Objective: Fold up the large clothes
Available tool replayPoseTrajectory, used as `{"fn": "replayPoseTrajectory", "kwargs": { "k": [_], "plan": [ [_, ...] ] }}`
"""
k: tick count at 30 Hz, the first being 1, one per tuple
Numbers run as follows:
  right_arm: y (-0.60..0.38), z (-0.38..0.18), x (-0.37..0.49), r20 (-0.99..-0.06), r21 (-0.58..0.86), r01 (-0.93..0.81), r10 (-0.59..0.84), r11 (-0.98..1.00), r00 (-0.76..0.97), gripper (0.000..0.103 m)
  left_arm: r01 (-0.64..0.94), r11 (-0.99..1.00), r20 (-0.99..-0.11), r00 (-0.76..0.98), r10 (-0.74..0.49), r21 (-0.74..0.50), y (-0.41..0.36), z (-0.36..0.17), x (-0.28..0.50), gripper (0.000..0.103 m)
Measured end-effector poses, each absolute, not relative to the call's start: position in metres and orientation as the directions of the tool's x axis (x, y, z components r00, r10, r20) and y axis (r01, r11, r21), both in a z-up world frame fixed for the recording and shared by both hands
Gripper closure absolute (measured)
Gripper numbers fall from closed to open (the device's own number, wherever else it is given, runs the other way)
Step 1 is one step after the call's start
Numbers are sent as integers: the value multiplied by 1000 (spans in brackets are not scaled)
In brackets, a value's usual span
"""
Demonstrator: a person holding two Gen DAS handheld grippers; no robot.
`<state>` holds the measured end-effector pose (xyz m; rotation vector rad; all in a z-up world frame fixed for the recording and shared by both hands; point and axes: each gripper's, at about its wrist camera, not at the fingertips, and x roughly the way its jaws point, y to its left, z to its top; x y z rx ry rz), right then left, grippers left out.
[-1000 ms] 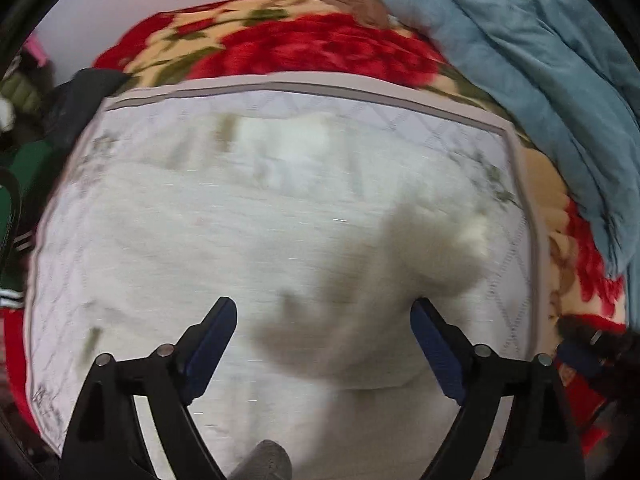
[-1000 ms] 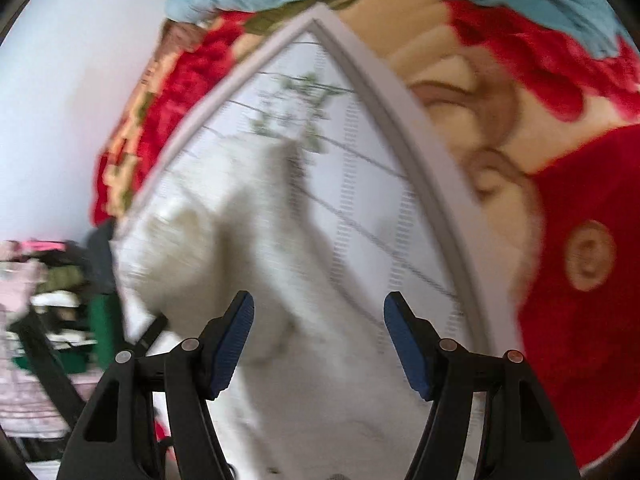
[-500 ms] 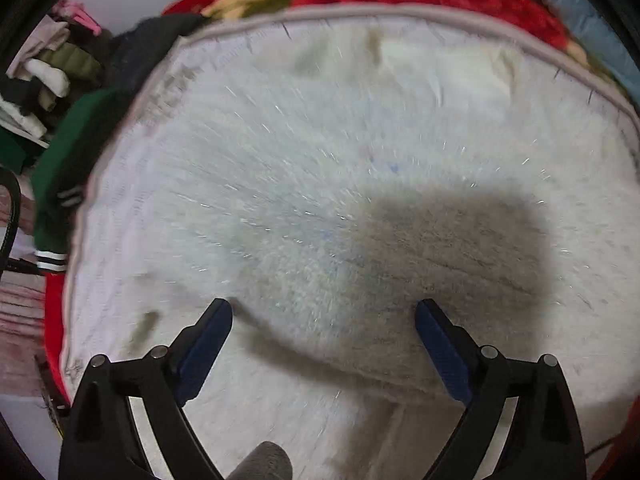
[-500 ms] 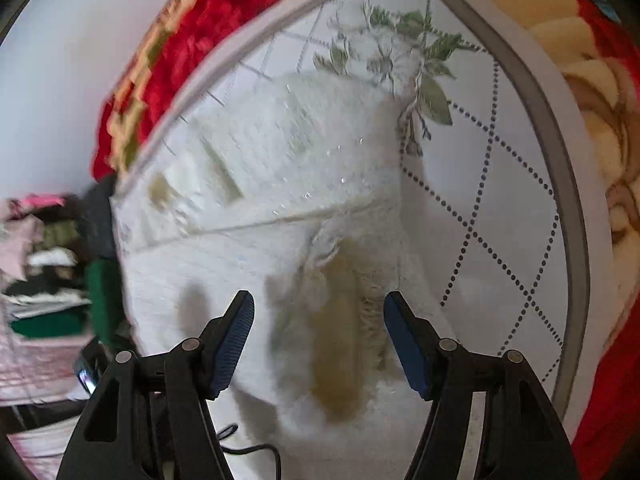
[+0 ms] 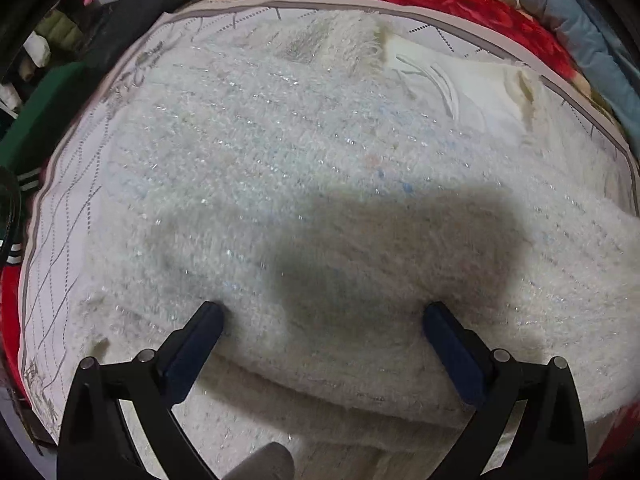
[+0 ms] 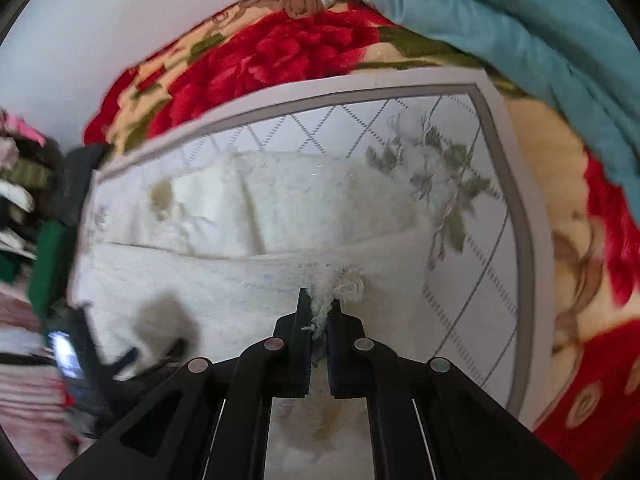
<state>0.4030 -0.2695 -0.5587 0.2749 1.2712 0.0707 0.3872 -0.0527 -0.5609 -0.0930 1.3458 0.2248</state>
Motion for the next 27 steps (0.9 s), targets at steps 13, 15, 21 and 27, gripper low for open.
{"fn": "replayPoseTrajectory", "kwargs": {
  "k": [13, 15, 21, 27],
  "plan": [
    [-289, -558, 346, -941, 338, 163, 337, 927, 40, 60, -254, 936, -940, 174, 293, 245, -1, -483, 294, 0],
    [-270, -558, 317, -922, 378, 166, 388, 911, -25, 60, -245, 920, -932, 119, 343, 307, 10, -489, 266, 0],
    [-181, -605, 267, -835, 488, 225, 526, 844, -163, 60, -230, 884, -909, -13, 417, 408, 40, -530, 204, 0],
    [-118, -652, 269, -871, 424, 237, 465, 874, -157, 96, -255, 876, -908, -27, 418, 410, 58, -548, 189, 0]
  ]
}}
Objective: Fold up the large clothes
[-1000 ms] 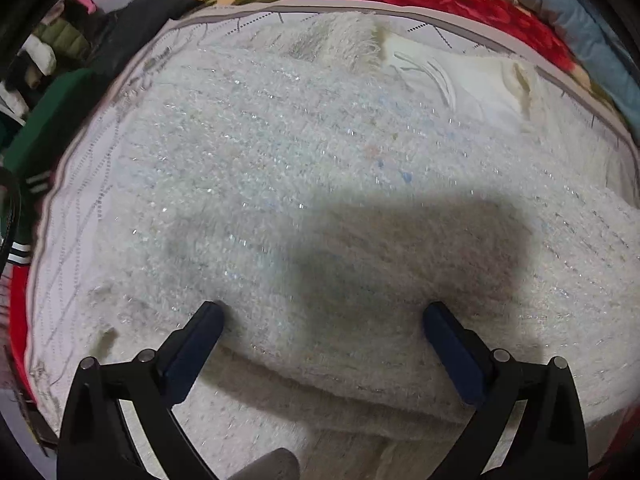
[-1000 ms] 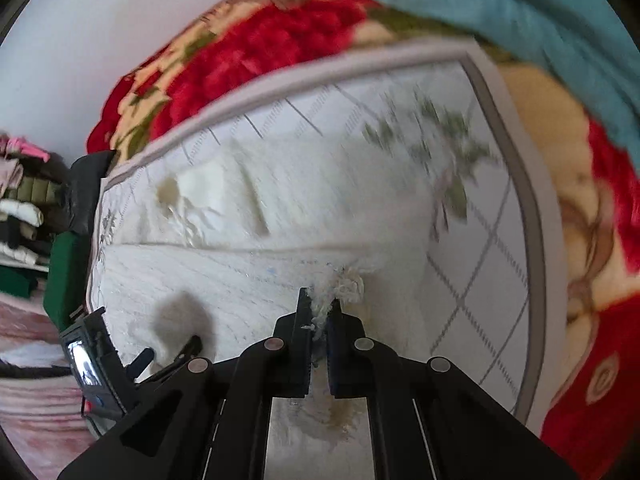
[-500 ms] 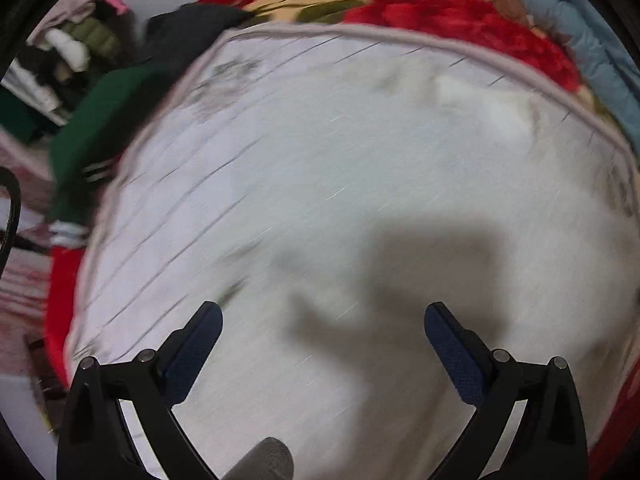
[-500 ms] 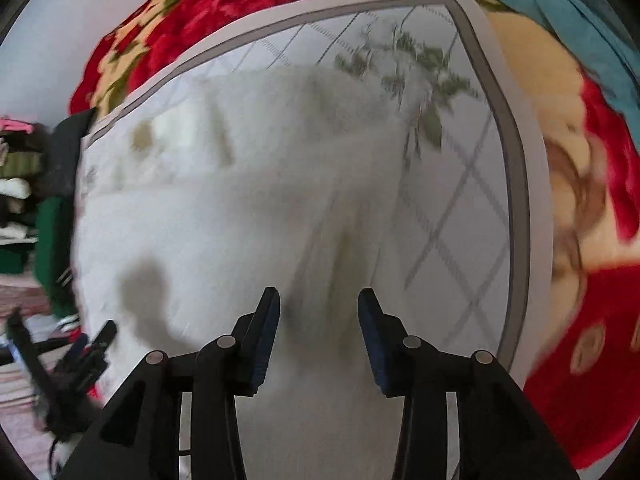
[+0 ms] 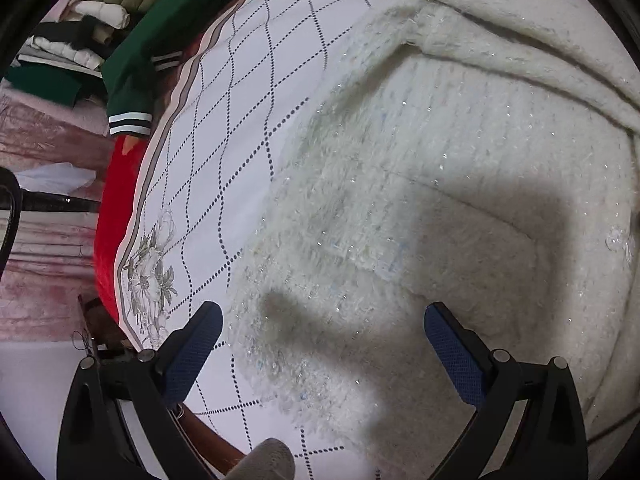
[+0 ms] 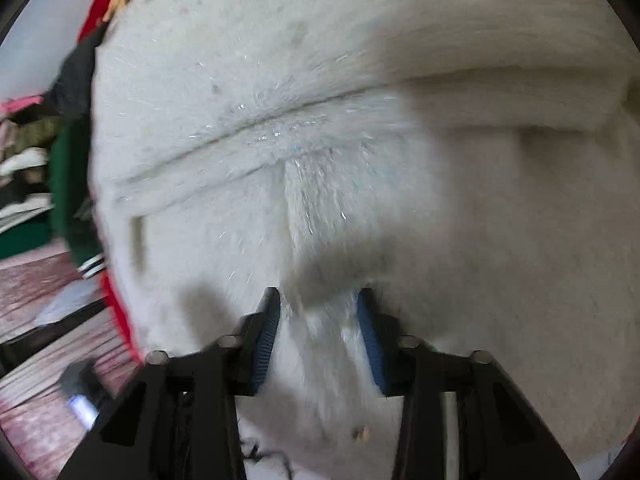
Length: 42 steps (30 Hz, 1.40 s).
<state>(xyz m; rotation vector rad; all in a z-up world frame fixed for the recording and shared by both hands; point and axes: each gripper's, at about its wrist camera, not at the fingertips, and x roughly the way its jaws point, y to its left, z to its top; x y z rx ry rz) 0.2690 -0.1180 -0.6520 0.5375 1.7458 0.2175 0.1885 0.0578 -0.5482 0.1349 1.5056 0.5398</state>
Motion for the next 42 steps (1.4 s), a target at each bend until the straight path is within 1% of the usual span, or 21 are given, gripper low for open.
{"fn": "replayPoseTrajectory", "kwargs": {
  "k": [2, 4, 6, 7, 9, 10, 11, 12, 13, 16, 17, 18, 19, 22, 25, 29, 31, 34, 39, 41, 42],
  "plan": [
    [-114, -653, 268, -890, 381, 294, 434, 877, -140, 96, -264, 877, -910, -3, 416, 402, 59, -541, 185, 0],
    [-109, -637, 268, -884, 413, 304, 459, 859, -95, 96, -282, 878, -913, 19, 408, 387, 64, -527, 187, 0],
    [-99, -619, 270, -868, 468, 243, 493, 850, -51, 96, -306, 874, -912, 38, 408, 378, 70, -513, 191, 0],
    [-96, -620, 272, -860, 479, 216, 504, 851, -80, 90, -320, 874, -914, 51, 402, 366, 75, -502, 195, 0],
    [-102, -633, 279, -826, 485, 235, 529, 842, -194, 89, -335, 875, -916, 73, 395, 351, 78, -488, 204, 0],
    [-113, -633, 281, -813, 488, 261, 543, 833, -210, 88, -341, 878, -917, 91, 387, 337, 80, -478, 212, 0],
    [-128, -625, 285, -810, 495, 285, 555, 821, -190, 85, -345, 882, -919, 112, 377, 320, 80, -468, 221, 0],
    [-143, -610, 291, -806, 514, 292, 571, 807, -158, 72, -348, 887, -920, 136, 368, 304, 79, -458, 231, 0],
    [-157, -592, 300, -803, 532, 297, 584, 793, -119, 64, -350, 892, -917, 168, 360, 286, 76, -446, 245, 0],
    [-194, -542, 332, -821, 546, 272, 571, 792, -12, 61, -337, 907, -906, 246, 345, 254, 63, -425, 293, 0],
    [-203, -531, 347, -827, 545, 266, 562, 795, 16, 59, -329, 911, -900, 269, 344, 251, 55, -423, 320, 0],
    [-210, -522, 364, -834, 543, 256, 550, 800, 49, 54, -321, 913, -896, 279, 346, 253, 49, -425, 337, 0],
    [-211, -517, 380, -847, 526, 250, 527, 813, 71, 53, -313, 915, -891, 293, 347, 253, 41, -428, 360, 0],
    [-221, -526, 436, -896, 443, 248, 433, 862, 94, 53, -272, 919, -874, 320, 366, 286, 16, -450, 424, 0],
    [-227, -569, 487, -919, 389, 271, 393, 881, 40, 53, -209, 912, -866, 295, 404, 354, -5, -486, 477, 0],
    [-209, -630, 515, -949, 272, 263, 303, 926, -84, 54, -151, 902, -864, 257, 432, 405, -10, -524, 508, 0],
    [-211, -645, 514, -964, 218, 266, 250, 939, -95, 91, -138, 901, -863, 259, 434, 411, -7, -532, 512, 0],
    [-218, -635, 511, -964, 237, 309, 263, 921, -43, 95, -136, 906, -875, 239, 422, 400, -3, -542, 510, 0],
    [-240, -593, 516, -949, 313, 373, 294, 873, 109, 96, -155, 910, -887, 212, 410, 384, 0, -549, 504, 0],
    [-247, -571, 522, -941, 334, 381, 278, 862, 195, 96, -156, 909, -885, 213, 414, 387, -1, -549, 506, 0],
    [-249, -570, 528, -941, 329, 367, 271, 870, 201, 96, -158, 908, -884, 213, 415, 388, -2, -548, 507, 0]
  ]
}}
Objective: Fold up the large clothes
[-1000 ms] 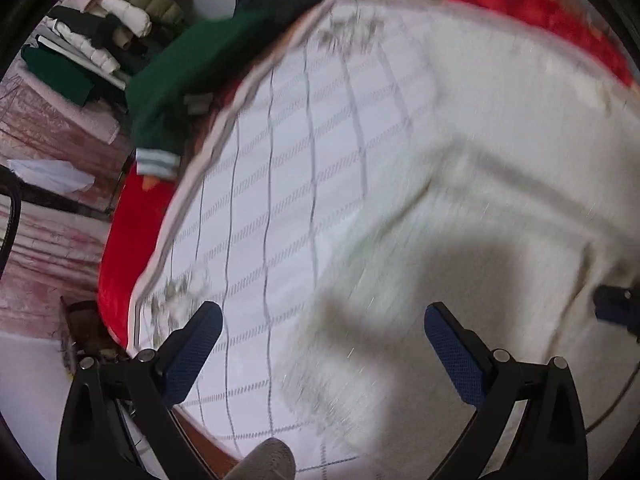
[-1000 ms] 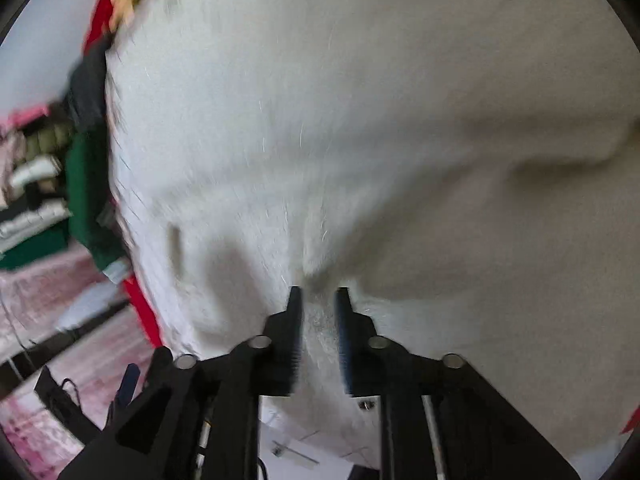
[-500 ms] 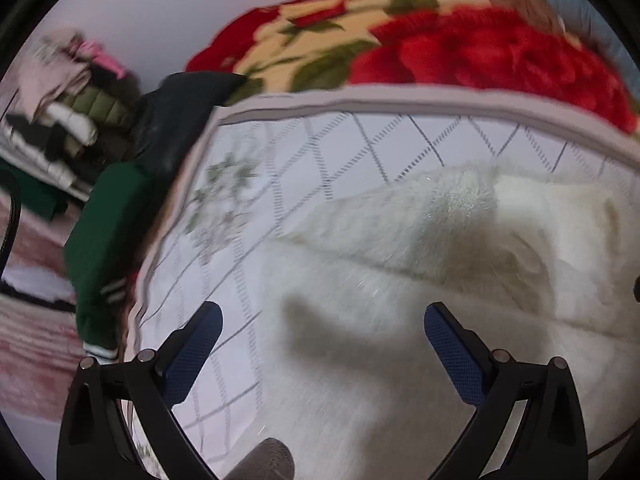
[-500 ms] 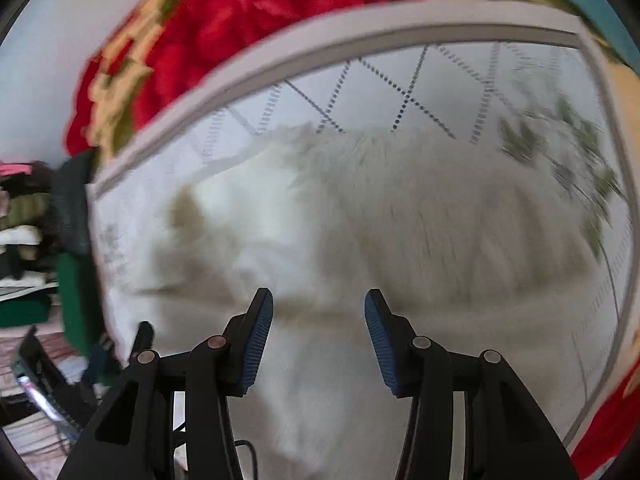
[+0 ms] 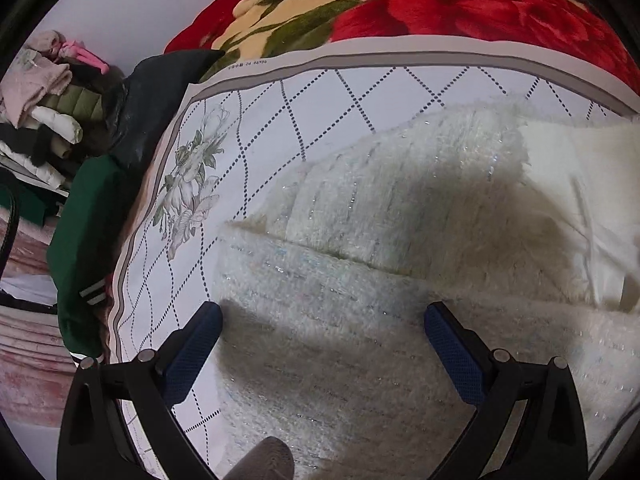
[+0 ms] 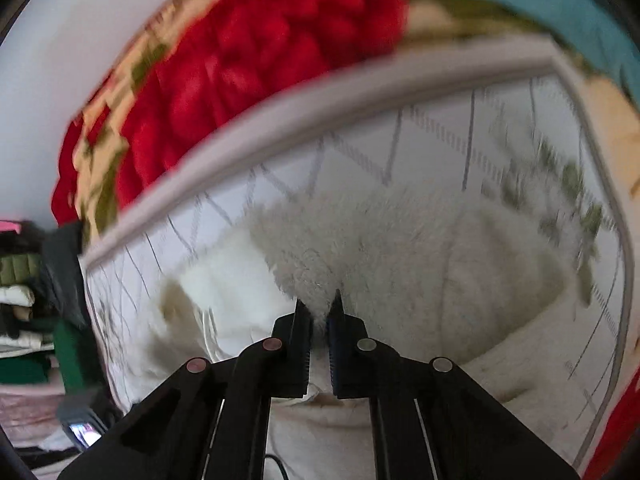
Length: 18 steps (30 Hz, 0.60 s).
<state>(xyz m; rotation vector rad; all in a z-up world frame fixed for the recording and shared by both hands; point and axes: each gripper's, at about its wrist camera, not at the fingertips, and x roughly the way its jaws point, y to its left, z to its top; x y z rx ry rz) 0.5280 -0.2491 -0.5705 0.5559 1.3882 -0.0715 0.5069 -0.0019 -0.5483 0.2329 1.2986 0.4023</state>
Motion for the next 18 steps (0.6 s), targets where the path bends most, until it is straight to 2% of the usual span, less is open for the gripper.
{"fn": "replayPoseTrajectory", "kwargs": {
  "k": [2, 3, 4, 5, 8, 9, 10, 12, 14, 16, 18],
  "plan": [
    [-255, -586, 543, -943, 331, 362, 292, 871, 158, 95, -160, 907, -884, 211, 416, 389, -2, -547, 509, 0],
    [-254, -599, 548, -938, 346, 352, 328, 870, 112, 91, -163, 906, -883, 211, 419, 390, -2, -546, 510, 0],
    [-253, -614, 552, -930, 355, 340, 365, 871, 36, 81, -170, 906, -884, 213, 417, 387, -1, -541, 511, 0],
    [-256, -619, 554, -926, 353, 342, 376, 871, -3, 78, -180, 909, -886, 217, 410, 377, 1, -536, 511, 0],
    [-267, -595, 547, -893, 442, 310, 446, 842, 64, 71, -261, 895, -861, 273, 428, 362, 13, -505, 508, 0],
    [-268, -580, 543, -878, 476, 282, 468, 833, 98, 64, -289, 883, -845, 288, 450, 371, 17, -496, 507, 0],
    [-266, -568, 538, -850, 526, 247, 511, 814, 127, 62, -318, 868, -829, 298, 474, 382, 23, -489, 506, 0],
    [-251, -560, 534, -781, 625, 177, 615, 761, 111, 60, -349, 847, -811, 293, 506, 402, 31, -487, 506, 0],
    [-223, -575, 533, -693, 716, 139, 721, 685, 13, 60, -339, 843, -823, 252, 510, 418, 36, -501, 511, 0],
    [-192, -606, 540, -649, 741, 142, 754, 656, -97, 60, -324, 844, -834, 219, 507, 428, 37, -517, 513, 0],
    [-173, -634, 538, -659, 713, 154, 728, 684, -187, 60, -302, 839, -828, 206, 522, 453, 37, -530, 513, 0]
  ]
}}
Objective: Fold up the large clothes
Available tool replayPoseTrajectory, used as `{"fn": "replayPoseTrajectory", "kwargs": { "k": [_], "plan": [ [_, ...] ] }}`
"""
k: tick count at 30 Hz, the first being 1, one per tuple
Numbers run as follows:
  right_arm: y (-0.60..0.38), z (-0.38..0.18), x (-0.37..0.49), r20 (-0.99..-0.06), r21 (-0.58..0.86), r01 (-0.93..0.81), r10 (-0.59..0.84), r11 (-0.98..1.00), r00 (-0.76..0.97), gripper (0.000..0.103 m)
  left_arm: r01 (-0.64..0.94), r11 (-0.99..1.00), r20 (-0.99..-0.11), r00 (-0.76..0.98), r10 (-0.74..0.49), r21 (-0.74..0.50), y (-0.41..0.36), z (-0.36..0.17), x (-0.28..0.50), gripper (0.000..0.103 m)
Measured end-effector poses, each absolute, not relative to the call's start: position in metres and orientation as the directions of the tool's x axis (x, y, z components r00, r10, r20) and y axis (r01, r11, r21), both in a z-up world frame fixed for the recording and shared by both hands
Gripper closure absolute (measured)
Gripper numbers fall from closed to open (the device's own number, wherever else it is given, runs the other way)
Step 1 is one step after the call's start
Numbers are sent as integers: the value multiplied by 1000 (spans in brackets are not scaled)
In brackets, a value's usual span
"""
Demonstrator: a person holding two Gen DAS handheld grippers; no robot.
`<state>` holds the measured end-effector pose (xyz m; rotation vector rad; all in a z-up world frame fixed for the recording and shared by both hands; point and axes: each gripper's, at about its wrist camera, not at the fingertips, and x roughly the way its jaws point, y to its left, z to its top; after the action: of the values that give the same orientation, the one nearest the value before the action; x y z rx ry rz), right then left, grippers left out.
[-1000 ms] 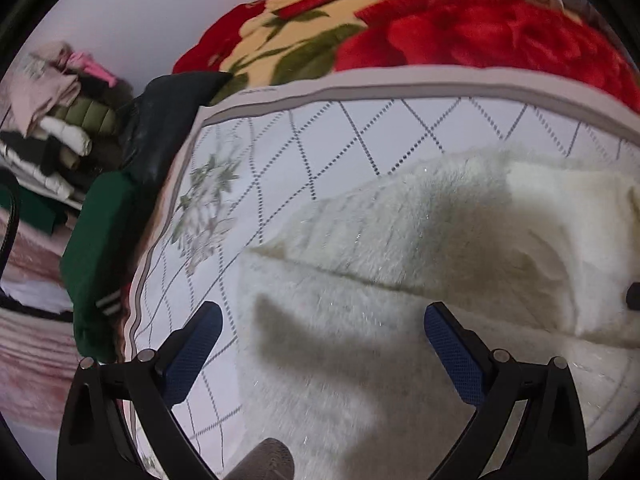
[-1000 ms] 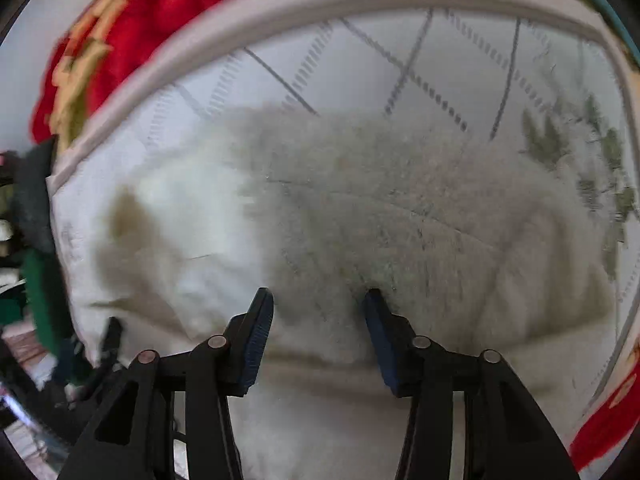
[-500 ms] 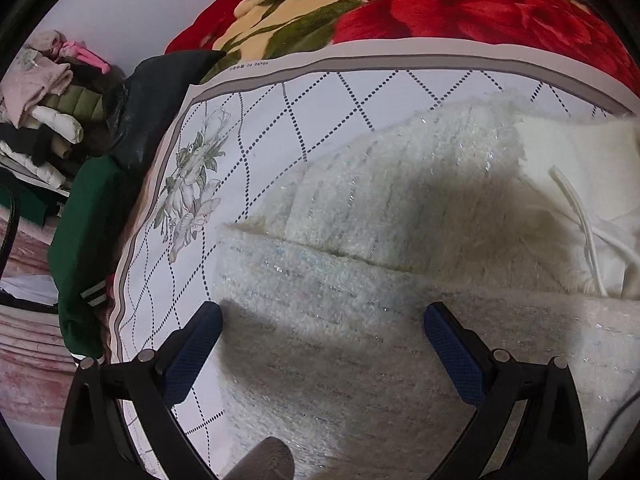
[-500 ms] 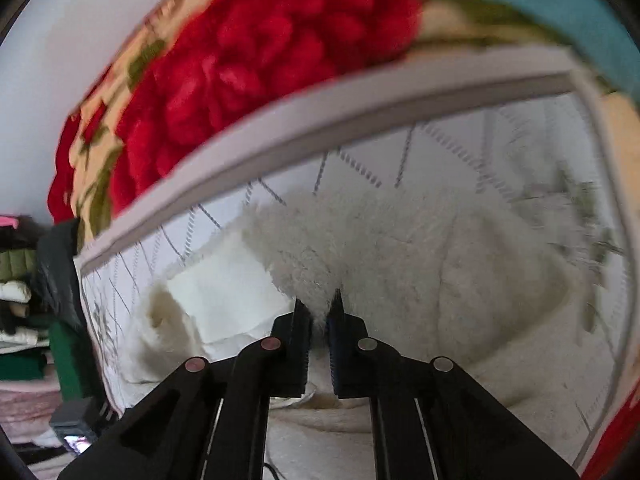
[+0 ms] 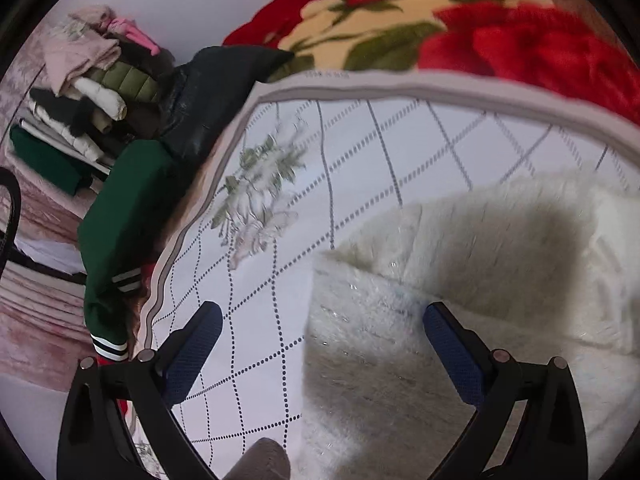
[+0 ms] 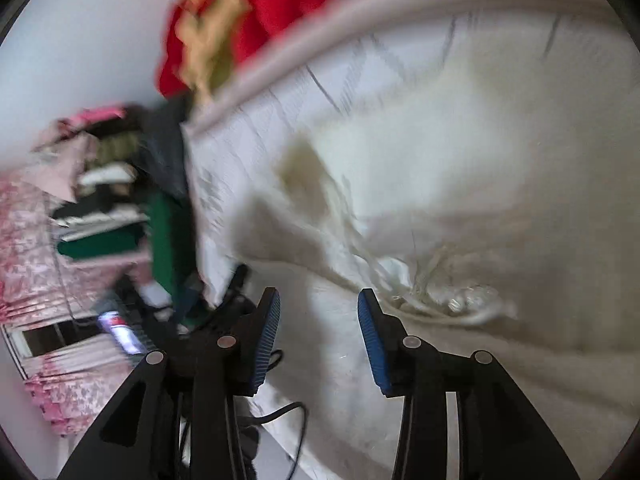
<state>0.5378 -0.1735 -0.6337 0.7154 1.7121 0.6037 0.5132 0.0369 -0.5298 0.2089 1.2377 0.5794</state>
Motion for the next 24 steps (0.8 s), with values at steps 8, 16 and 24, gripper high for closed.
{"fn": "replayPoseTrajectory", "kwargs": {
  "k": [8, 16, 24],
  "plan": [
    [-135, -653, 540, -761, 612, 45, 603, 790, -240, 68, -281, 837, -820, 211, 531, 470, 36, -538, 509, 0],
    [-109, -584, 547, -878, 476, -92, 478, 875, 9, 102, -299, 848, -822, 249, 511, 437, 41, -516, 505, 0],
    [-153, -588, 568, -845, 528, 22, 527, 849, -85, 75, -363, 866, -838, 296, 458, 345, 48, -474, 490, 0]
  ]
}}
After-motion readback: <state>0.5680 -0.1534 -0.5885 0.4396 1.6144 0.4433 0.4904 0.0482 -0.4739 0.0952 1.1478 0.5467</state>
